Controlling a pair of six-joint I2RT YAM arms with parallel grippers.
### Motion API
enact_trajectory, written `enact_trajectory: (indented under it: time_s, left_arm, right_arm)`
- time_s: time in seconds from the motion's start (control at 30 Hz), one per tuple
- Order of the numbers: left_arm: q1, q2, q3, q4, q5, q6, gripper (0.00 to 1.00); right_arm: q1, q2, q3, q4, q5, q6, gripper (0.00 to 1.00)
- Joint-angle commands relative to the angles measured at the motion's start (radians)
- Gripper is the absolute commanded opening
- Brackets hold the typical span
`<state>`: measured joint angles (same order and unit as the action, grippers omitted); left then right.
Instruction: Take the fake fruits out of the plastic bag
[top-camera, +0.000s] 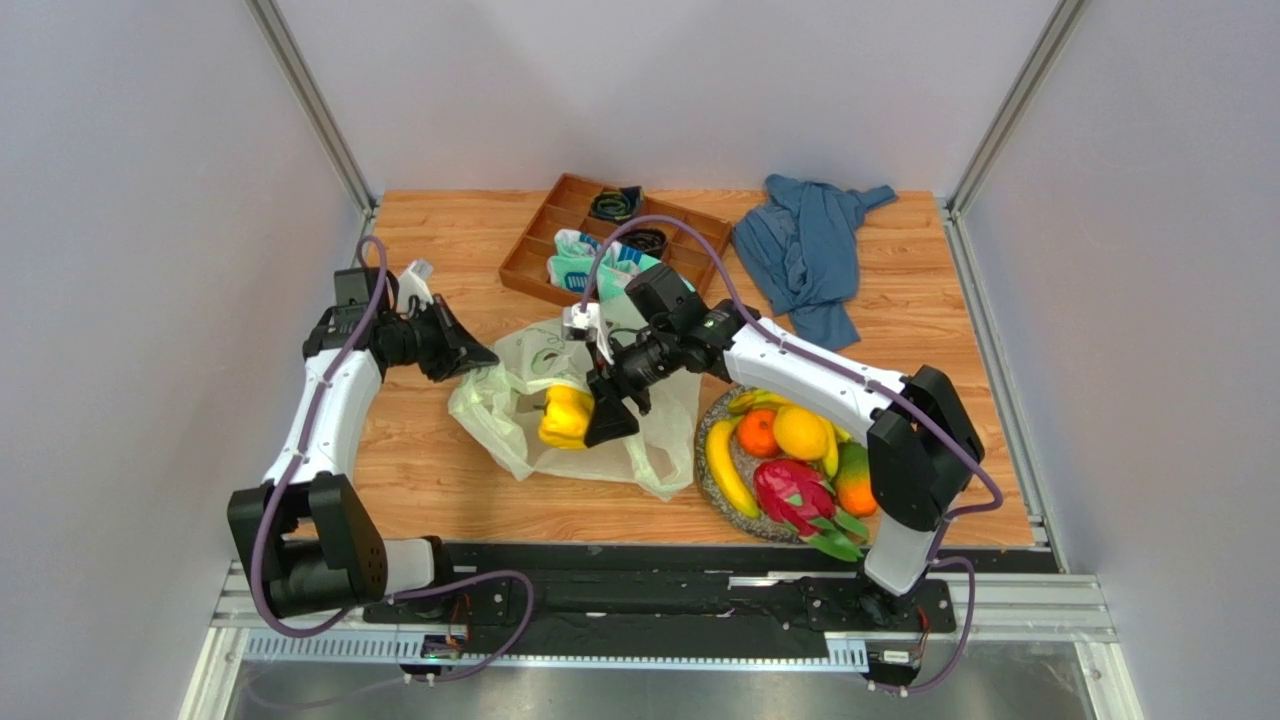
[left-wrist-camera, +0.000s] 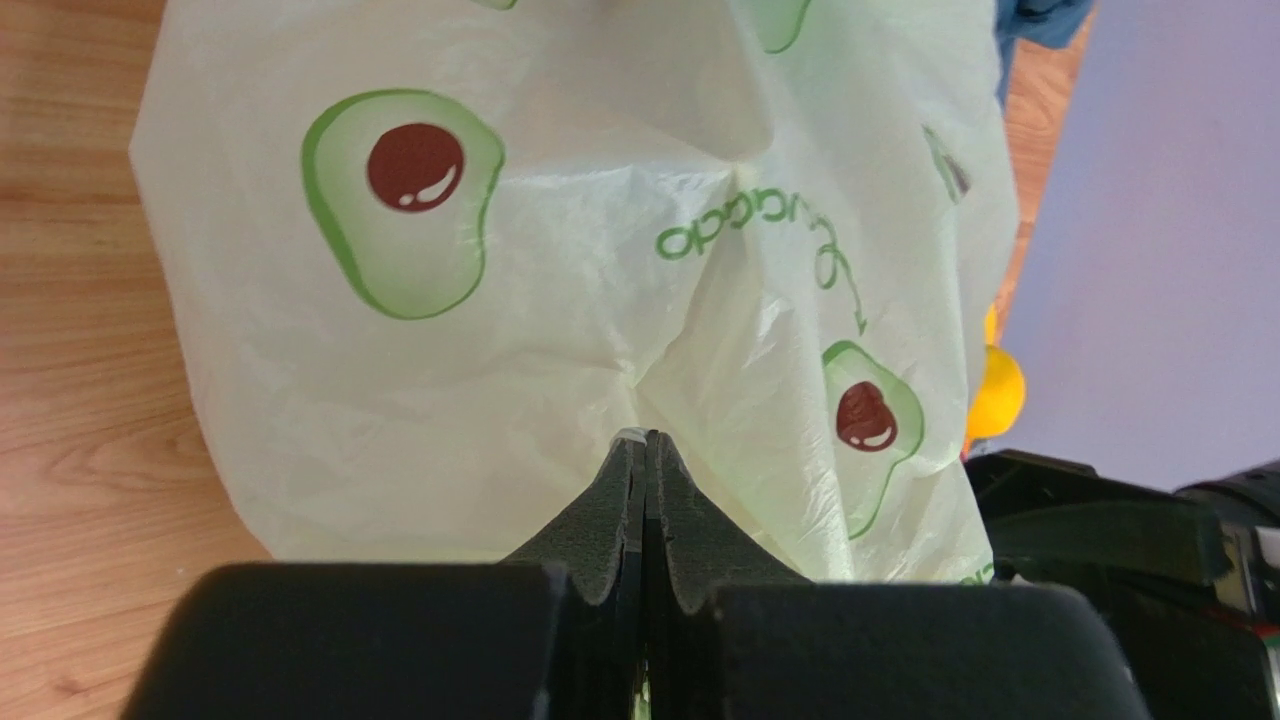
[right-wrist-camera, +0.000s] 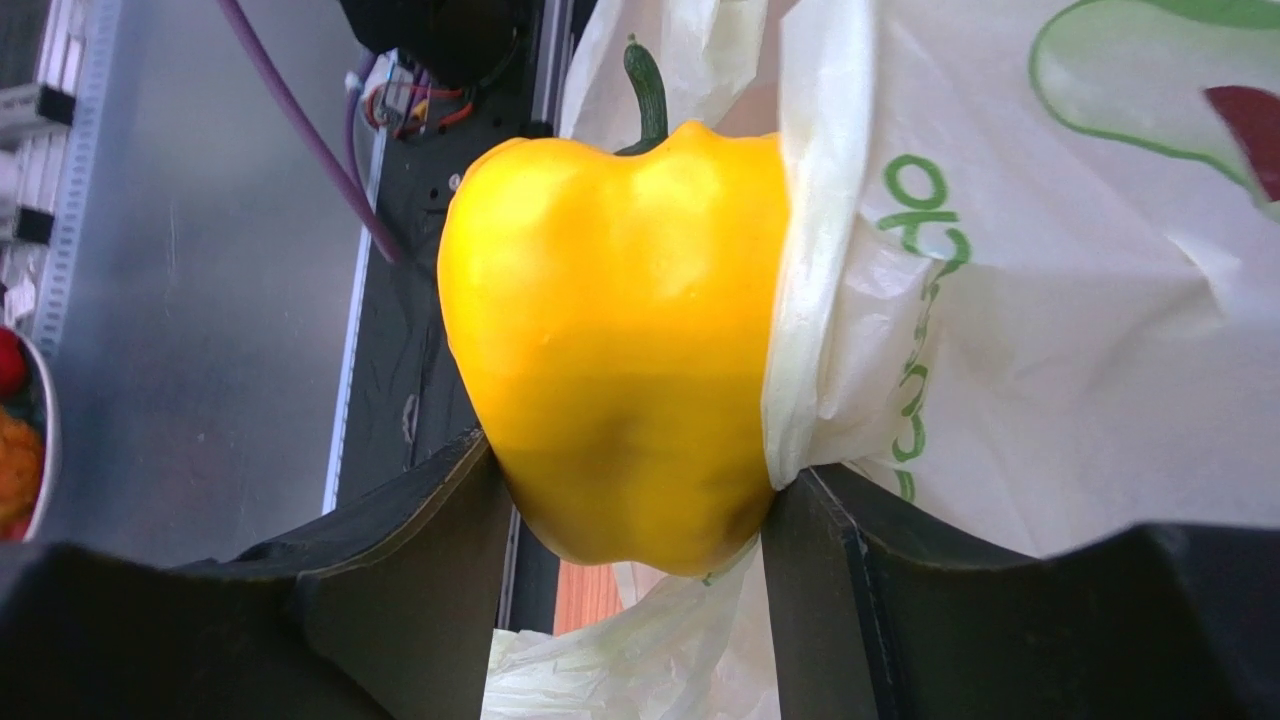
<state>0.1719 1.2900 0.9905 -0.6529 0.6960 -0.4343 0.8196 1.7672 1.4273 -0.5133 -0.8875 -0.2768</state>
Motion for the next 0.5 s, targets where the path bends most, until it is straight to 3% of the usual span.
enact_trajectory:
  time_s: [0.0,0.1,0.23,0.37,0.4,0.47]
  left_arm:
    - [-0.002,0.012,-0.023,0.005,-0.059,0.045,0.0]
    - [-0.002,0.02,-0.023,0.019,-0.047,0.04,0.0]
    - [-0.002,0.022,0.005,0.01,-0.035,0.037,0.0]
    - [-0.003,0.019,0.004,0.019,-0.018,0.025,0.0]
    - [-0.003,0.015,0.002,0.021,-0.016,0.023,0.0]
    - [-0.005,0.006,-0.001,0.022,-0.009,0.022,0.0]
  right_arm:
    - [0.019,0.021,0.016,-0.189,-0.024,-0.252,0.48]
    - [0.035,0.058,-0.014,-0.218,0.091,-0.321,0.47]
    - [0.05,0.112,-0.037,-0.179,0.24,-0.288,0.5]
    - [0.058,0.133,-0.039,-0.105,0.456,-0.159,0.71]
    - [0.058,0.13,-0.033,-0.116,0.475,-0.133,1.0]
    - [0.052,0.069,-0.028,-0.142,0.425,-0.14,1.0]
